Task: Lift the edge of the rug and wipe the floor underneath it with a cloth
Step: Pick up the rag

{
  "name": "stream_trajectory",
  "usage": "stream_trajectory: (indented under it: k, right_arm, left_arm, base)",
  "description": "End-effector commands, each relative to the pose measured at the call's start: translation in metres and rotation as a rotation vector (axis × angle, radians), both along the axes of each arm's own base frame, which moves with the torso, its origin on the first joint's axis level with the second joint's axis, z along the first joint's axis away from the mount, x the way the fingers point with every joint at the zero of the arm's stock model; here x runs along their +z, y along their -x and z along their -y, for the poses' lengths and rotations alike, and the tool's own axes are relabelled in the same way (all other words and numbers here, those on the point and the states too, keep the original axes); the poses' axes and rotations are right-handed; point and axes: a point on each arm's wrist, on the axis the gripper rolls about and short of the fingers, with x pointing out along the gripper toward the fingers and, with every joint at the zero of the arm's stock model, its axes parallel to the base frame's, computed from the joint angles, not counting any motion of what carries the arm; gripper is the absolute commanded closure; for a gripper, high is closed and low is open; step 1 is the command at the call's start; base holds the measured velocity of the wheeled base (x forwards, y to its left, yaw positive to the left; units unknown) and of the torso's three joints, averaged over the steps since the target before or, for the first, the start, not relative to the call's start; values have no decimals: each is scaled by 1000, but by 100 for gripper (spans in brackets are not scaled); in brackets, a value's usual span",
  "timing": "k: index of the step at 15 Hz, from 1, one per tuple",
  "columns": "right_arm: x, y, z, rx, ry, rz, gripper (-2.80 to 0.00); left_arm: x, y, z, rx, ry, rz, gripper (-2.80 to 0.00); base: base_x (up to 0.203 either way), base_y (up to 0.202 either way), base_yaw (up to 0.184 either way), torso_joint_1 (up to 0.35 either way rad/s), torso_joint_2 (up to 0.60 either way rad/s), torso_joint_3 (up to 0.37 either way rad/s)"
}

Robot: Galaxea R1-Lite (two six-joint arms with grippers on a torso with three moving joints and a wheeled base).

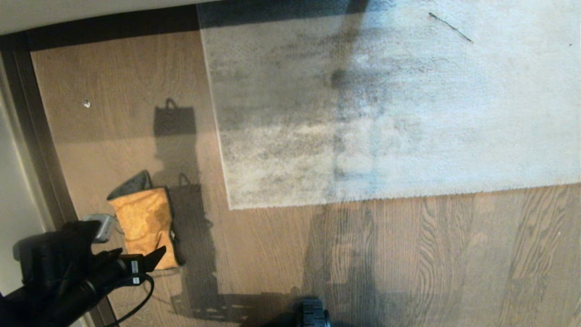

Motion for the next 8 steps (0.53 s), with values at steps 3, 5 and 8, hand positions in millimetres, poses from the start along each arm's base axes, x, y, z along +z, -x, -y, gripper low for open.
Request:
stream_trajectory:
  k: [3,5,8]
  right_arm:
    - [0,0,0,0,0,1,0]
    - [0,0,0,0,0,1,0]
    - [0,0,0,0,0,1,0]
  left_arm:
    - [-19,-9,-2,-6,7,-12,-280]
    - [-27,-13,-4,-1,5,1,-280]
    - [-29,-17,-8,6,4,14,-280]
  base:
    - [0,0,0,0,0,0]
    - [0,0,0,0,0,0]
    - [0,0,0,0,0,0]
